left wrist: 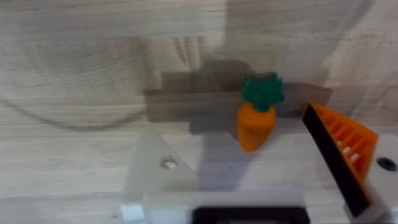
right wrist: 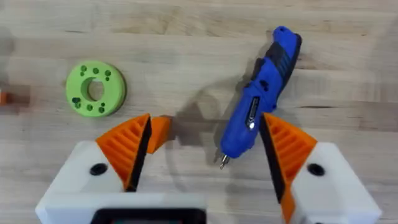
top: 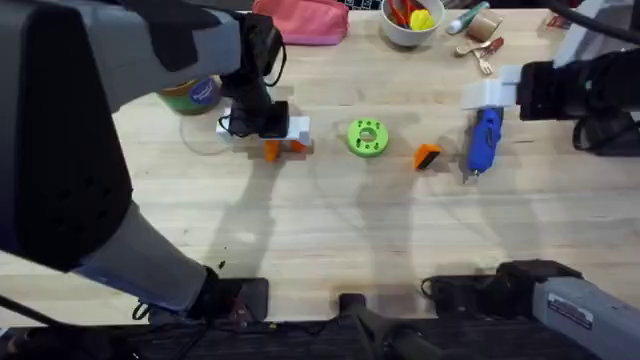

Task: Pick up the gripper from the table and insert it into the empty holder that is missing its gripper. Then pick up a screw, insert it into the mounting hole, and use the screwdriver to tighten it. Finally, clean up the table by picking up the vegetable and placing it into the bucket.

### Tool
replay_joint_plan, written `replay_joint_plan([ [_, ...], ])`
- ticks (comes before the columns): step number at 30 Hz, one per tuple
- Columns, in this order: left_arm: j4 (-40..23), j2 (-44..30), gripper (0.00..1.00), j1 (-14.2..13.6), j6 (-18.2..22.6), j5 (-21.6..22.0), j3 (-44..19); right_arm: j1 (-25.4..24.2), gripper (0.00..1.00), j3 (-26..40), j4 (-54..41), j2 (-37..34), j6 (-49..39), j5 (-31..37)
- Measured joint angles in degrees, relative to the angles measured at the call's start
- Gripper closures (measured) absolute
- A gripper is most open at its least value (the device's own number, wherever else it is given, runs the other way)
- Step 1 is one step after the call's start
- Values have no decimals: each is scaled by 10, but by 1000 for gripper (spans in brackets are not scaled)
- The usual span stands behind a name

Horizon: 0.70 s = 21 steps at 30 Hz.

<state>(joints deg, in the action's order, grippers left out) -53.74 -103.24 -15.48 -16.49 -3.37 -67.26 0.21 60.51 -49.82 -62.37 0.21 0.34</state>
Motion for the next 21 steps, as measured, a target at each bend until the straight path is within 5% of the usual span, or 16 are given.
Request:
replay_joint_plan([
  [6, 4, -1, 194, -1, 1, -6, 0, 0, 9, 0, 0, 0, 0, 0],
  [11, 6, -1, 923, -4, 1, -13, -4, 0, 9, 0, 0, 0, 0, 0],
  [12, 6, -1, 982, -5, 2, -13, -5, 0, 10, 0, 0, 0, 0, 0],
  [21, 6, -1, 992, -5, 2, -13, -5, 0, 10, 0, 0, 0, 0, 0],
])
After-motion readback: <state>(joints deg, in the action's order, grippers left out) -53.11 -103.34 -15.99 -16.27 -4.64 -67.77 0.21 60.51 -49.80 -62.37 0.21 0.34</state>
